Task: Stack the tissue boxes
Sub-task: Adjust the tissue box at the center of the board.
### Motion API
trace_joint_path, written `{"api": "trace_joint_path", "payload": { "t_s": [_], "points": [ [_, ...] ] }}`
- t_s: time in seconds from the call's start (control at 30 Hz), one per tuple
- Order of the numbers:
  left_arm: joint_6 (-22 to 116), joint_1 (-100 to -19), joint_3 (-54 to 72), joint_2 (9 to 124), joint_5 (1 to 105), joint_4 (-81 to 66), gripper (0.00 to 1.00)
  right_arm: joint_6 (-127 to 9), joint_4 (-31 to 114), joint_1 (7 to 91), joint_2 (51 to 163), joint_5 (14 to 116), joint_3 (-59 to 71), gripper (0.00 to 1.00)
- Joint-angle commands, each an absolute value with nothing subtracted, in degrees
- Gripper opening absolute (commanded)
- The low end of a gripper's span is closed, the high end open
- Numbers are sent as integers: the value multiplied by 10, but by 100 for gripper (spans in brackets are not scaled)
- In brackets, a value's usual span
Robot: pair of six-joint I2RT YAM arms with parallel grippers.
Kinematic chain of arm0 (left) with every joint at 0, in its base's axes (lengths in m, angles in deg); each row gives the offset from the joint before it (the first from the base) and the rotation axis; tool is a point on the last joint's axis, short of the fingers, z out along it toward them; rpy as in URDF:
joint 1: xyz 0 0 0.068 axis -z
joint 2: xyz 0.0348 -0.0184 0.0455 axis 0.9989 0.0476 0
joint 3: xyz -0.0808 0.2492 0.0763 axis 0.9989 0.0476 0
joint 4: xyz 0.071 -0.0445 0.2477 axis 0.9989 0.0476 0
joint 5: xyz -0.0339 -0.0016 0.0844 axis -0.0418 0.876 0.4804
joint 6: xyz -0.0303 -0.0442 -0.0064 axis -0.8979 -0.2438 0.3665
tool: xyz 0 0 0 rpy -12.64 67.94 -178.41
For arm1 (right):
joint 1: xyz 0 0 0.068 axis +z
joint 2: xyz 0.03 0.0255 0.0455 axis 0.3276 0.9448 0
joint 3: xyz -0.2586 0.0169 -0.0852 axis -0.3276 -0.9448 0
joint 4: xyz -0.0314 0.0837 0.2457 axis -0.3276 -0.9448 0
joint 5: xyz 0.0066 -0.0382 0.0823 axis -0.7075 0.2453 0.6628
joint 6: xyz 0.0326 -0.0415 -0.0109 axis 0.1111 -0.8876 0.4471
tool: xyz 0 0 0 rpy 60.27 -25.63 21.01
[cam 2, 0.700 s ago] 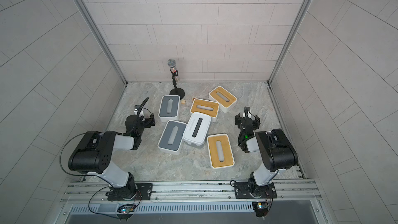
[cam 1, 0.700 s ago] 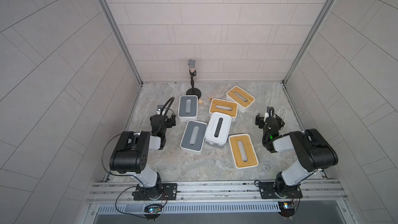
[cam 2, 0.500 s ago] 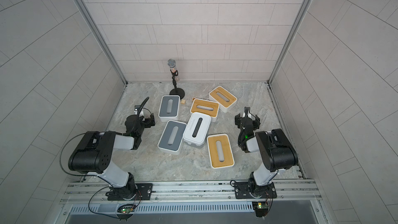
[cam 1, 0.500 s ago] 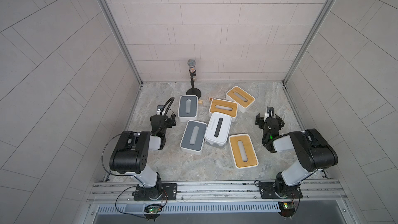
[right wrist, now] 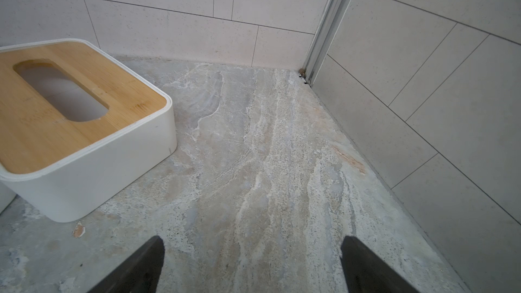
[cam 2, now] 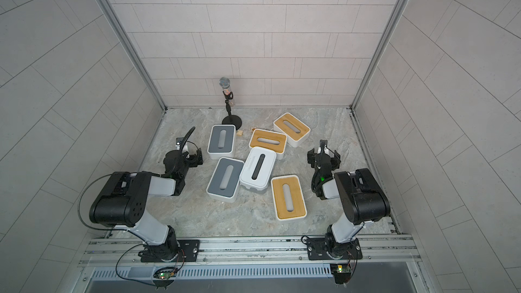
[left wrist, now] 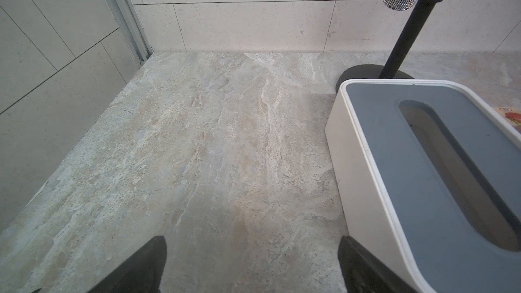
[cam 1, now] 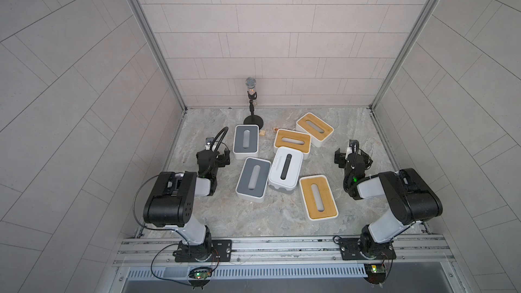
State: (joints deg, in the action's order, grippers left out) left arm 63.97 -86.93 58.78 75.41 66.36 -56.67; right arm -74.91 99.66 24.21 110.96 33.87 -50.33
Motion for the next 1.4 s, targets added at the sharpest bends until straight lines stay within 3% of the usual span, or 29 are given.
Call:
{"api": "trace_joint_path", "payload": {
  "t_s": [0.0, 0.33, 0.47, 0.6, 0.73, 0.87, 1.03, 1.13, 1.23, 1.37],
  "points": [
    [637, -874, 594, 739, 658, -567, 100, -757, 994, 239, 1095, 341, -510, 99],
    [636, -874, 598, 737, 660, -571, 100, -756, 997, 239, 1094, 340, -511, 99],
    [601, -874, 643, 730, 746, -650, 100, -758, 1016, 243, 1080, 336, -526, 99],
    [592, -873, 704, 706, 776, -738, 100, -766, 976, 249, 1006, 332, -539, 99],
    [584, -874, 727, 637, 800, -723, 100, -735, 829, 248, 896, 313, -506, 99],
    [555, -874, 717, 506, 819, -602, 100, -628, 691, 247, 809, 298, -463, 99],
    [395, -874, 648, 329, 914, -305, 100, -545, 639, 237, 728, 376, -475, 99],
    [280, -875, 640, 267, 944, -224, 100, -501, 588, 236, 703, 397, -463, 99],
    [259, -878, 688, 228, 894, -309, 100, -476, 504, 236, 702, 413, -420, 99],
    [213, -880, 568, 228, 851, -72, 100, -459, 420, 239, 698, 464, -372, 99]
  ]
}}
